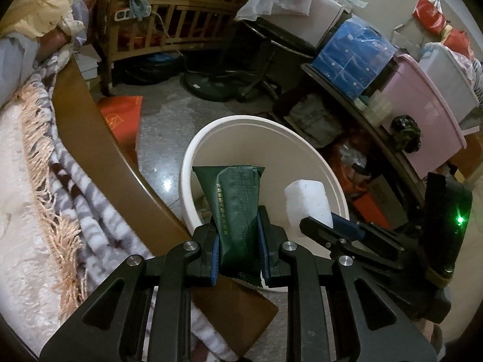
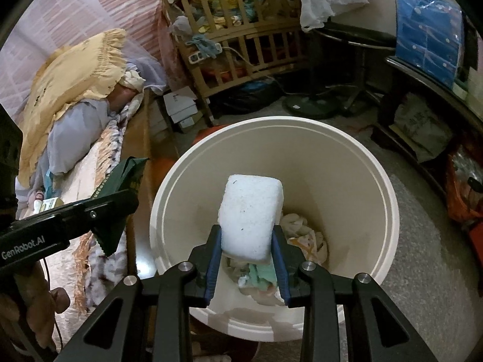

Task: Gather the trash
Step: 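Carry the wrapper and sponge over the cream bucket and open both grippers, then move both open grippers back over the bed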

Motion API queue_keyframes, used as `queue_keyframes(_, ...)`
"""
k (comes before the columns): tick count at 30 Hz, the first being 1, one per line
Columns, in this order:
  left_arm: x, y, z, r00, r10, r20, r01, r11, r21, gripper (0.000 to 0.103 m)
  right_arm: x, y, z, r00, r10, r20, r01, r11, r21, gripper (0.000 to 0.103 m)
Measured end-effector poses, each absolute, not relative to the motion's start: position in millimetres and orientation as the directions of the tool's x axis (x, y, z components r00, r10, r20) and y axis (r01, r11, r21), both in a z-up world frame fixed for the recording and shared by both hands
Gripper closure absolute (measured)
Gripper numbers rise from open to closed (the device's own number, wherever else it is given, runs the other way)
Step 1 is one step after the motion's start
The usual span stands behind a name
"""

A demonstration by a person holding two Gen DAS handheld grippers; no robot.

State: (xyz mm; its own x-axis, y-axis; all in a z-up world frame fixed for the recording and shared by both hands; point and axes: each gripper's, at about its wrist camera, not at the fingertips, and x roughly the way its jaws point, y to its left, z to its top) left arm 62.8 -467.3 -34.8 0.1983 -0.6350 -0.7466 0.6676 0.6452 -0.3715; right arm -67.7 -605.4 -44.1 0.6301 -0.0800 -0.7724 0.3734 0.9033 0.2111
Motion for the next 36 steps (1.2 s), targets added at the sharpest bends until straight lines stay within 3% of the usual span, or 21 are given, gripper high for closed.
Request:
queue_keyframes(12, 66.8, -477.2, -35.0, 0.172, -0.674, -0.718, 0.667, 0.616, -0.419, 0.083, -68.4, -615.8, -43.9, 0.629, -0.095, -0.771, 0.394, 0.895, 0.211, 0.073)
queue_keyframes(15, 67.4, -478.1, -34.4, 0.163, -0.693, -0.703, 0.670, 0.601, -0.437, 0.070, -66.9, -616.3, -45.1, 0.625, -0.099, -0.774, 0.397, 0.895, 0.206, 0.068)
queue_keyframes(17, 67.6, -477.3, -34.1, 0.163, -0.697, -0.699, 0.666, 0.600, -0.444, 0.051, -66.0, -616.1, -45.2, 0.620, -0.122, -0.775, 0.414, 0.890, 0.191, 0.060)
queue_keyframes(24, 71.5, -461.3, -34.6, 0.174, -0.684, -0.708, 0.642, 0.624, -0.445, 0.050, -64.4, -614.5, -45.2, 0.611, -0.129, -0.781, 0.421, 0.889, 0.183, 0.056)
queue_keyframes(36, 76.7, -386.0, -31.8, 0.368, -0.550, -0.749, 0.568, 0.771, -0.287, 0.051, -41.7, -562.8, -38.1, 0.625, -0.049, -0.779, 0.322, 0.925, 0.201, 0.056)
